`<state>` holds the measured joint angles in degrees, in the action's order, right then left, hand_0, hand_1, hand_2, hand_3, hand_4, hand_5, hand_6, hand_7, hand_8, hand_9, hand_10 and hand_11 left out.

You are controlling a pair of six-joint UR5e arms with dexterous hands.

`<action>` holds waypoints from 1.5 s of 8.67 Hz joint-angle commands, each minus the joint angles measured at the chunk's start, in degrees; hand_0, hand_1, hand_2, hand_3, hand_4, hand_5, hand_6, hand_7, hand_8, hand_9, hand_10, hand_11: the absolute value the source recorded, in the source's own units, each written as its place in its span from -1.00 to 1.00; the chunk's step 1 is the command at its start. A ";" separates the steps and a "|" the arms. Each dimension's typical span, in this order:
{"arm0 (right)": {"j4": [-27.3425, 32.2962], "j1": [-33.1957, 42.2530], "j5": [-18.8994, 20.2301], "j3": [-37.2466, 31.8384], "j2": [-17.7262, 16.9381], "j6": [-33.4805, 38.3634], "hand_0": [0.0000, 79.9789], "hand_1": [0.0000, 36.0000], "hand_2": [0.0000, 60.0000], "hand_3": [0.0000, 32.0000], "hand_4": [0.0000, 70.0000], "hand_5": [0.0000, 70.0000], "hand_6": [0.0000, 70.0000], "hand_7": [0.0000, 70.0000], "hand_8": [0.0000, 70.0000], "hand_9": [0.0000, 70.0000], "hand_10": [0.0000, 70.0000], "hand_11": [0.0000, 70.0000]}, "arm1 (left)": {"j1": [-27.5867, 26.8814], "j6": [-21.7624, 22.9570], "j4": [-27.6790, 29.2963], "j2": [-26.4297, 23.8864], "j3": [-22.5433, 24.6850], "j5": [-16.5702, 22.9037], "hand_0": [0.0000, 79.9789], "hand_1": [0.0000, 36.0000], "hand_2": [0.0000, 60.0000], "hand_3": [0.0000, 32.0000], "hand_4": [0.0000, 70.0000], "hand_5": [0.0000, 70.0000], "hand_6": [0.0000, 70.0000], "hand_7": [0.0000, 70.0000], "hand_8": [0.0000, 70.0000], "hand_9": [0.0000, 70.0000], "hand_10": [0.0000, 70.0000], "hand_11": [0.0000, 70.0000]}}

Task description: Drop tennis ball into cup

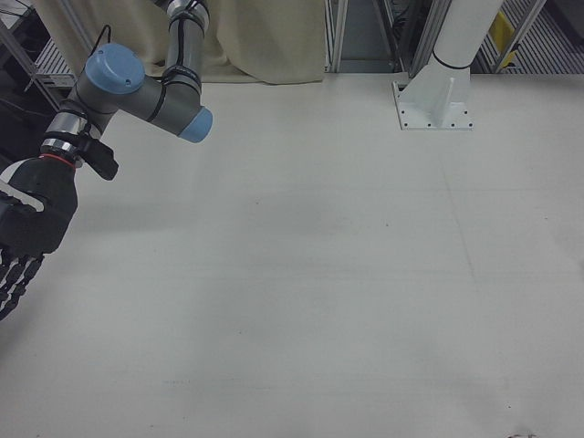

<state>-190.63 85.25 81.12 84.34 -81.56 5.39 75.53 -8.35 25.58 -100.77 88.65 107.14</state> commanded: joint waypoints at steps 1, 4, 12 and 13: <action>0.00 0.00 0.00 -0.06 0.00 -0.03 -1.00 -1.00 -1.00 -1.00 -1.00 -1.00 -1.00 -1.00 -1.00 -1.00 -1.00 -1.00 | 0.31 -0.09 2.01 -0.21 -8.19 -0.17 1.00 1.00 -0.98 -1.00 0.17 -0.28 0.59 0.69 -0.10 0.15 -0.35 0.08; 0.00 0.00 0.00 -0.06 0.00 -0.03 -1.00 -1.00 -1.00 -1.00 -1.00 -1.00 -1.00 -1.00 -1.00 -1.00 -1.00 -1.00 | 1.71 -0.09 2.37 -1.01 -12.62 0.09 1.00 1.00 -0.87 -1.00 0.21 -0.32 0.43 0.75 -0.13 0.15 -0.36 0.05; 0.00 0.00 0.00 -0.06 0.00 0.06 -1.00 -1.00 -1.00 -1.00 -1.00 -1.00 -1.00 -1.00 -1.00 -1.00 -1.00 -1.00 | 8.40 -2.11 -0.88 -3.03 -16.84 0.18 1.00 1.00 -0.88 -1.00 0.24 -0.39 0.07 0.83 -0.21 0.14 -0.37 0.05; 0.00 0.00 0.00 -0.06 0.00 0.06 -1.00 -1.00 -1.00 -1.00 -1.00 -1.00 -1.00 -1.00 -1.00 -1.00 -1.00 -1.00 | 8.40 -2.11 -0.79 -3.29 -16.58 0.35 1.00 1.00 -0.81 -1.00 0.24 -0.35 0.30 0.81 -0.17 0.13 -0.37 0.04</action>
<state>-190.63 85.25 81.12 84.22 -81.56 5.42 83.54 -10.35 24.68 -103.69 71.93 107.30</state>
